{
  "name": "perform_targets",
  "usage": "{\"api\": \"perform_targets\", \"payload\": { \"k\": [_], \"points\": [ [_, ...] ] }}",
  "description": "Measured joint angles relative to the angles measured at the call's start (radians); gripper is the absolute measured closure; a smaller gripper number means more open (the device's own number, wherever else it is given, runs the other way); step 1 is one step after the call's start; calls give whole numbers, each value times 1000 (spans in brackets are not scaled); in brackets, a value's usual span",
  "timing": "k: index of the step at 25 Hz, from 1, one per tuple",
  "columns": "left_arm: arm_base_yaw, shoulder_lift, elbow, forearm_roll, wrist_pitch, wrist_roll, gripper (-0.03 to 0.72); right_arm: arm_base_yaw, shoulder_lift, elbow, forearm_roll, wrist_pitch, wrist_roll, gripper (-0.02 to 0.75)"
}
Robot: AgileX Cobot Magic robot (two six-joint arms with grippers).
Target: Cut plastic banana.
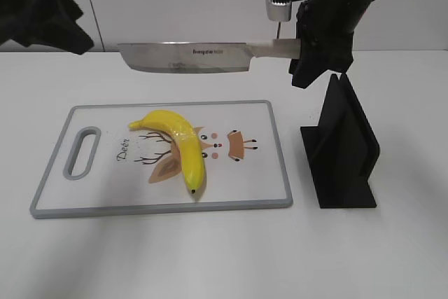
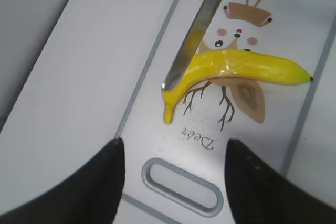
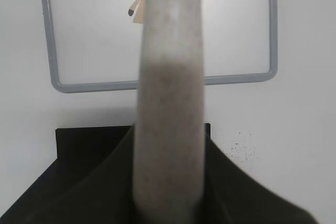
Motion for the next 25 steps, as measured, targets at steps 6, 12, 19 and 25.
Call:
{"api": "perform_targets", "payload": {
  "k": [6,12,19,25],
  "points": [
    [-90,112,-60,-1,5,151,122,2,35,0,14,0,-81,559],
    [-118,199,-65,-1,-9,179,143,20,35,-1,79,-1,-153,559],
    [-119,253,-65,-1,-28,182,600,23,35,-1,98,-18,-155,559],
    [-121,296,-65,-1,-37,183,685,23,35,-1,105,-21,-152,559]
  ]
}}
